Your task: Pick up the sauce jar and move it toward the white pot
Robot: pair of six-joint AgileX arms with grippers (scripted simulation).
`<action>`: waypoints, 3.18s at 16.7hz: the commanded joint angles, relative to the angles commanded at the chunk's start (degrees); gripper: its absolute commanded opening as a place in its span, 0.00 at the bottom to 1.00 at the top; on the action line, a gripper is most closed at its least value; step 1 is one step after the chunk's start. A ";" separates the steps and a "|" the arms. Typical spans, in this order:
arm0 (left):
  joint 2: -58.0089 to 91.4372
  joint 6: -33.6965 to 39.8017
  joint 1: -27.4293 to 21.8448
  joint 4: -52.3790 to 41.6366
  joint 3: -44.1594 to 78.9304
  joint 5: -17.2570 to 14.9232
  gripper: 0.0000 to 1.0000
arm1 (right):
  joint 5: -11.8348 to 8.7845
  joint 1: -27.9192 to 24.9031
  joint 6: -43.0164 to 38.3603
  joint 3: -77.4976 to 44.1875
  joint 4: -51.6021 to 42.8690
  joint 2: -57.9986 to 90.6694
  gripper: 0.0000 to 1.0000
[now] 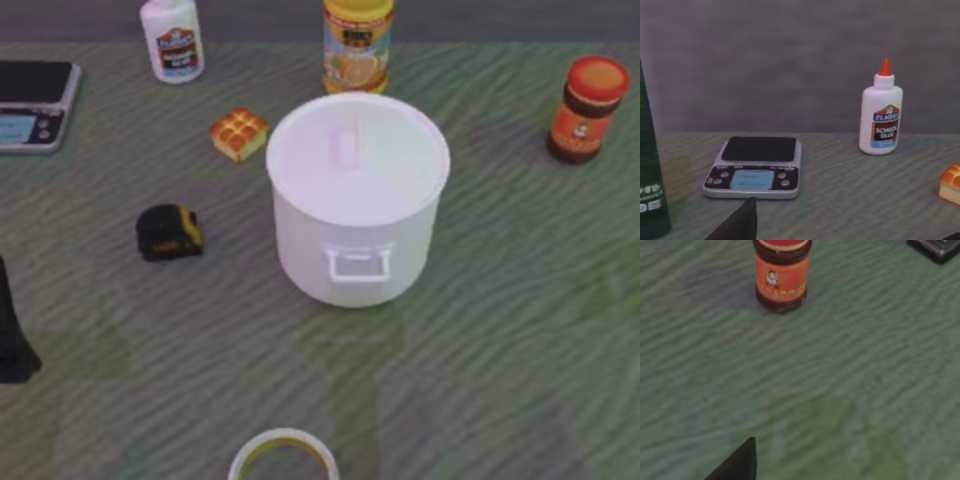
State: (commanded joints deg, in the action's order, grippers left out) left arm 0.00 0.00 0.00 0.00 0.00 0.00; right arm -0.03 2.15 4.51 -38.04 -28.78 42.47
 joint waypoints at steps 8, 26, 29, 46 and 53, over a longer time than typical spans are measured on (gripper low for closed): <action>0.00 0.00 0.00 0.00 0.00 0.00 1.00 | -1.72 0.16 7.12 -51.22 -19.58 44.56 1.00; 0.00 0.00 0.00 0.00 0.00 0.00 1.00 | -6.13 -3.09 18.39 -108.33 -44.17 105.12 1.00; 0.00 0.00 0.00 0.00 0.00 0.00 1.00 | -6.08 -2.81 18.35 -108.07 -43.87 105.33 1.00; 0.00 0.00 0.00 0.00 0.00 0.00 1.00 | -5.90 -3.74 17.75 -104.19 -36.39 108.69 0.55; 0.00 0.00 0.00 0.00 0.00 0.00 1.00 | -5.90 -3.74 17.75 -104.19 -36.39 108.69 0.02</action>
State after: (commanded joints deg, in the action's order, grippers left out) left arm 0.00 0.00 0.00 0.00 0.00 0.00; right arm -5.93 -1.60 22.25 -142.23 -65.17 151.15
